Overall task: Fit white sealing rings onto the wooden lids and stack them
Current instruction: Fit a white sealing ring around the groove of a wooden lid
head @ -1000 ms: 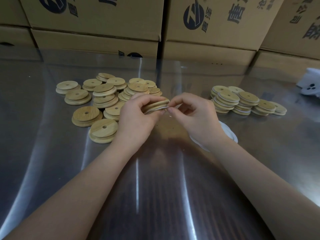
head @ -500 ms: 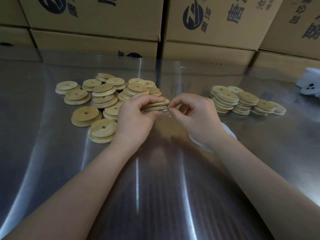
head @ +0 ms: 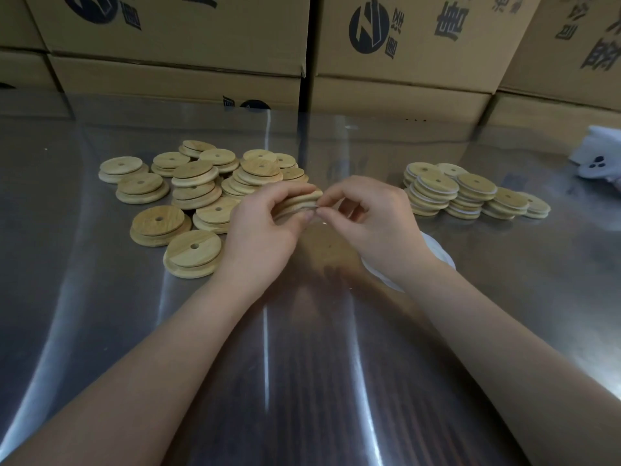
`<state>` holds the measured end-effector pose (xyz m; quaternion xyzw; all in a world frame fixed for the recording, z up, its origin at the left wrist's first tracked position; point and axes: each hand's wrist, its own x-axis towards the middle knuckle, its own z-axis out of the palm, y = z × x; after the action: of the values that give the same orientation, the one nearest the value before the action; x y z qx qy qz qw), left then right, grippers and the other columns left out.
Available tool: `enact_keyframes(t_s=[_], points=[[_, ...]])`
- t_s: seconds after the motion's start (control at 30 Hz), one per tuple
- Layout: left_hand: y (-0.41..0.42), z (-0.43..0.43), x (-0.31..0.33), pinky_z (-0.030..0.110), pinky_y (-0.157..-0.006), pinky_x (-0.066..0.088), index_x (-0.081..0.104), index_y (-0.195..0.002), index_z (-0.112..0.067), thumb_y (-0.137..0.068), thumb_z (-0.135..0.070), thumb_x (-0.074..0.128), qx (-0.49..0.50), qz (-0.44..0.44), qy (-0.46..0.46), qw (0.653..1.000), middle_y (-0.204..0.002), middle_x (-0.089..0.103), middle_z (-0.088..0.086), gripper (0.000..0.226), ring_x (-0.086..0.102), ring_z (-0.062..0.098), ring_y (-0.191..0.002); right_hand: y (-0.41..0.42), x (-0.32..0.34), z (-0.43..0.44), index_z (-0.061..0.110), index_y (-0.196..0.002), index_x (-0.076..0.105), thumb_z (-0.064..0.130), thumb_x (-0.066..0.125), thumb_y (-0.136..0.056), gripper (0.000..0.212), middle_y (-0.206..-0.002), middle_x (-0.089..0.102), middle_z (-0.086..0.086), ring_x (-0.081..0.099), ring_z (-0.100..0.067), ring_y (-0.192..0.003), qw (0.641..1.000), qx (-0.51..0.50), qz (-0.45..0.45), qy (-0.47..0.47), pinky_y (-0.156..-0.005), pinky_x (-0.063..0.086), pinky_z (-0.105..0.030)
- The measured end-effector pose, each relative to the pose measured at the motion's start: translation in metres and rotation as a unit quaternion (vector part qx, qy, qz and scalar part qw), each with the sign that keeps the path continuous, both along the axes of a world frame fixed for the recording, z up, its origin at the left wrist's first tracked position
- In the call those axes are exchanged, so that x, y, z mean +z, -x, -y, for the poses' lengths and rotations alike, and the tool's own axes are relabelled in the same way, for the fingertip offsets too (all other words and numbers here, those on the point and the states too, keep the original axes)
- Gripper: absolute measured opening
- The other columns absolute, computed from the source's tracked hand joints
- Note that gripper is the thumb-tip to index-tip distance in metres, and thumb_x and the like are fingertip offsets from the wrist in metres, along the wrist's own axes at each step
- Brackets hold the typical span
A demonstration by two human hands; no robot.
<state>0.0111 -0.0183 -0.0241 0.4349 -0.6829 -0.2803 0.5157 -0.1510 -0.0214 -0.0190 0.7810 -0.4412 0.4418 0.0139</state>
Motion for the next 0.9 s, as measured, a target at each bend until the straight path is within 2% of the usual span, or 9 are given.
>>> enact_keyframes(t_s=[0.13, 0.23, 0.3, 0.4, 0.5, 0.6, 0.67, 0.77, 0.9], points=[[-0.0005, -0.0013, 0.0014, 0.014, -0.087, 0.049, 0.071, -0.101, -0.023, -0.085, -0.004, 0.071, -0.007, -0.062, -0.018, 0.998, -0.096, 0.07, -0.014, 0.025, 0.063, -0.003, -0.094, -0.002, -0.0041, 0.0008, 0.016, -0.083, 0.064, 0.016, 0.072, -0.08, 0.009, -0.078, 0.063, 0.011, 0.055, -0.008, -0.063, 0.998, -0.018, 0.045, -0.026, -0.059, 0.04, -0.013], [0.0005, -0.0014, -0.0001, 0.02, -0.09, 0.051, 0.07, -0.101, -0.02, -0.085, -0.003, 0.07, -0.02, -0.092, -0.038, 0.995, -0.097, 0.071, -0.009, 0.023, 0.065, 0.002, -0.096, -0.0034, -0.0069, 0.0014, 0.018, -0.082, 0.062, 0.013, 0.072, -0.08, 0.012, -0.077, 0.062, 0.013, 0.057, -0.006, -0.063, 0.996, -0.024, 0.075, -0.04, -0.059, 0.039, -0.009], [0.0012, -0.0005, -0.0012, 0.024, -0.09, 0.053, 0.067, -0.098, -0.02, -0.085, -0.002, 0.071, -0.02, -0.102, -0.048, 0.993, -0.099, 0.07, -0.006, 0.023, 0.066, 0.005, -0.097, -0.0039, -0.0071, 0.0011, 0.017, -0.081, 0.063, 0.01, 0.071, -0.08, 0.011, -0.074, 0.06, 0.017, 0.057, -0.003, -0.063, 0.996, -0.029, 0.073, -0.035, -0.06, 0.038, -0.007], [0.0009, 0.0005, -0.001, 0.016, -0.083, 0.051, 0.063, -0.094, -0.022, -0.082, 0.001, 0.073, -0.009, -0.081, -0.035, 0.996, -0.094, 0.068, -0.01, 0.027, 0.065, -0.002, -0.09, -0.0044, -0.0055, -0.0003, 0.012, -0.08, 0.067, 0.008, 0.071, -0.08, 0.006, -0.072, 0.056, 0.019, 0.053, -0.004, -0.061, 0.998, -0.029, 0.053, -0.018, -0.061, 0.037, -0.008], [0.0002, -0.0002, 0.0002, 0.007, -0.08, 0.046, 0.068, -0.101, -0.019, -0.081, -0.002, 0.074, 0.011, -0.023, -0.004, 1.0, -0.092, 0.065, -0.018, 0.028, 0.06, -0.011, -0.087, -0.0052, -0.0031, -0.0028, 0.011, -0.081, 0.069, 0.009, 0.07, -0.081, 0.003, -0.073, 0.058, 0.014, 0.052, -0.008, -0.063, 0.999, -0.024, 0.022, -0.001, -0.062, 0.041, -0.016], [-0.0002, -0.0007, 0.0011, 0.008, -0.083, 0.046, 0.072, -0.099, -0.022, -0.079, -0.001, 0.075, 0.045, 0.01, 0.027, 0.999, -0.088, 0.063, -0.024, 0.029, 0.058, -0.014, -0.087, -0.0054, -0.001, -0.0054, 0.009, -0.082, 0.069, 0.009, 0.069, -0.082, 0.001, -0.073, 0.063, 0.006, 0.054, -0.01, -0.062, 1.0, -0.023, 0.0, 0.002, -0.063, 0.049, -0.032], [0.0, -0.0007, 0.0017, 0.012, -0.086, 0.047, 0.073, -0.098, -0.023, -0.078, 0.0, 0.075, 0.06, 0.023, 0.038, 0.997, -0.087, 0.063, -0.025, 0.029, 0.059, -0.009, -0.09, -0.0057, 0.0, -0.0064, 0.01, -0.082, 0.068, 0.011, 0.068, -0.082, 0.001, -0.073, 0.065, 0.002, 0.057, -0.014, -0.064, 1.0, -0.028, -0.011, 0.002, -0.063, 0.05, -0.04], [-0.001, -0.0001, 0.0022, 0.018, -0.088, 0.049, 0.074, -0.096, -0.021, -0.078, 0.001, 0.074, 0.069, 0.032, 0.05, 0.996, -0.087, 0.063, -0.026, 0.029, 0.061, -0.003, -0.093, -0.0068, 0.0007, -0.0072, 0.01, -0.081, 0.067, 0.013, 0.067, -0.082, 0.003, -0.071, 0.064, 0.001, 0.058, -0.016, -0.064, 0.999, -0.033, -0.017, -0.001, -0.063, 0.05, -0.043], [-0.0011, 0.001, 0.0019, 0.017, -0.086, 0.049, 0.074, -0.093, -0.016, -0.077, 0.004, 0.074, 0.064, 0.032, 0.056, 0.996, -0.086, 0.065, -0.022, 0.026, 0.062, -0.003, -0.09, -0.0066, 0.0017, -0.0079, 0.011, -0.081, 0.066, 0.012, 0.067, -0.08, 0.002, -0.072, 0.063, 0.003, 0.058, -0.016, -0.065, 0.999, -0.041, -0.016, -0.014, -0.064, 0.05, -0.044]])
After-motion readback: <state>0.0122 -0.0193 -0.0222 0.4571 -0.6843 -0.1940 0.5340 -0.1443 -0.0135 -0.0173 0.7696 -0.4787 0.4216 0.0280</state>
